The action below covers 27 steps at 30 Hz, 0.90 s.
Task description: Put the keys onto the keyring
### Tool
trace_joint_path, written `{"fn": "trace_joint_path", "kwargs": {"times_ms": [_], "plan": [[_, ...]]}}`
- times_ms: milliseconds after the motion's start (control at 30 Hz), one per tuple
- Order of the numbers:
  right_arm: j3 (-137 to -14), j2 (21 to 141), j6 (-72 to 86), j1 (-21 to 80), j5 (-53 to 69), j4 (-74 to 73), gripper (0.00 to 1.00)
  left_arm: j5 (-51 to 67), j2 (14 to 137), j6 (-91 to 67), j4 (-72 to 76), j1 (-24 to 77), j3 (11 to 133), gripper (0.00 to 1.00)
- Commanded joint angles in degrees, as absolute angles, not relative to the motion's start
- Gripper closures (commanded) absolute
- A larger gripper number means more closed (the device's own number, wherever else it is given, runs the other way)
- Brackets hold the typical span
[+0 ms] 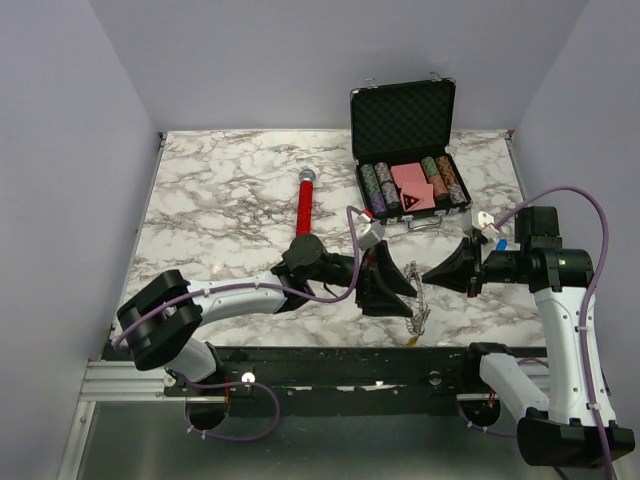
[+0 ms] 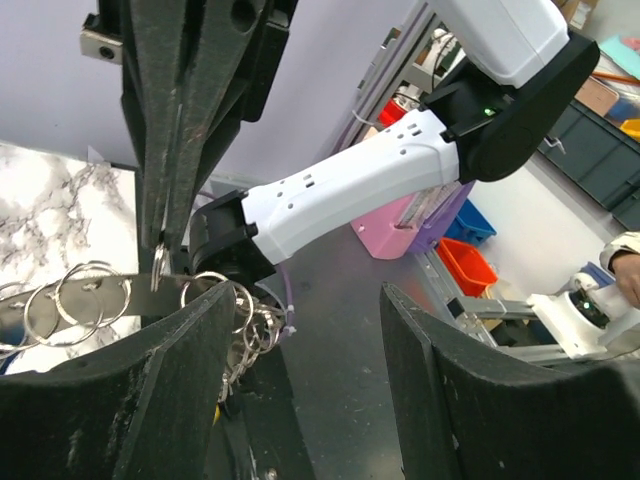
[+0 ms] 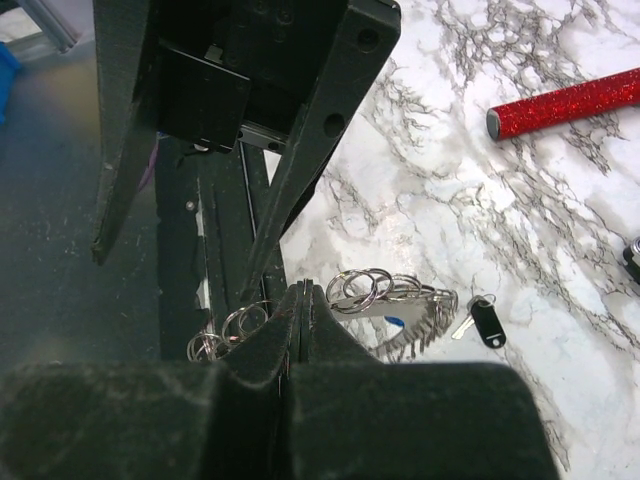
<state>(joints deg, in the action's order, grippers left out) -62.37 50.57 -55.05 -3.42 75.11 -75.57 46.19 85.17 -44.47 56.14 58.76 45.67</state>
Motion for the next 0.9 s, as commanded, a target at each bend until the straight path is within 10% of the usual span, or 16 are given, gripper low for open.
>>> {"fn": "trace_joint_path", "kwargs": {"times_ms": [0,300,500,867], "plan": [[-61.8,50.1,-54.0,-3.2,77.4,-73.9,1.0,49.5,86.5,-45.5,57.8,59.9,49.2,0.32],[-61.7,49.7,-53.6,-3.3,77.2,-73.5,1.0,43.8,81.4,-37.5,51.8,60.6,46.4,0.29],[-62.0,50.6,-59.1,-3.3,77.6,-77.6,1.0,32.5,70.4,-26.1,44.4,60.6,39.4,0.01],[-62.7,52.7,-64.9,-3.1,78.2,-81.3,1.0,25.7,68.3,-18.6,42.2,61.6,38.1,0.15]]}}
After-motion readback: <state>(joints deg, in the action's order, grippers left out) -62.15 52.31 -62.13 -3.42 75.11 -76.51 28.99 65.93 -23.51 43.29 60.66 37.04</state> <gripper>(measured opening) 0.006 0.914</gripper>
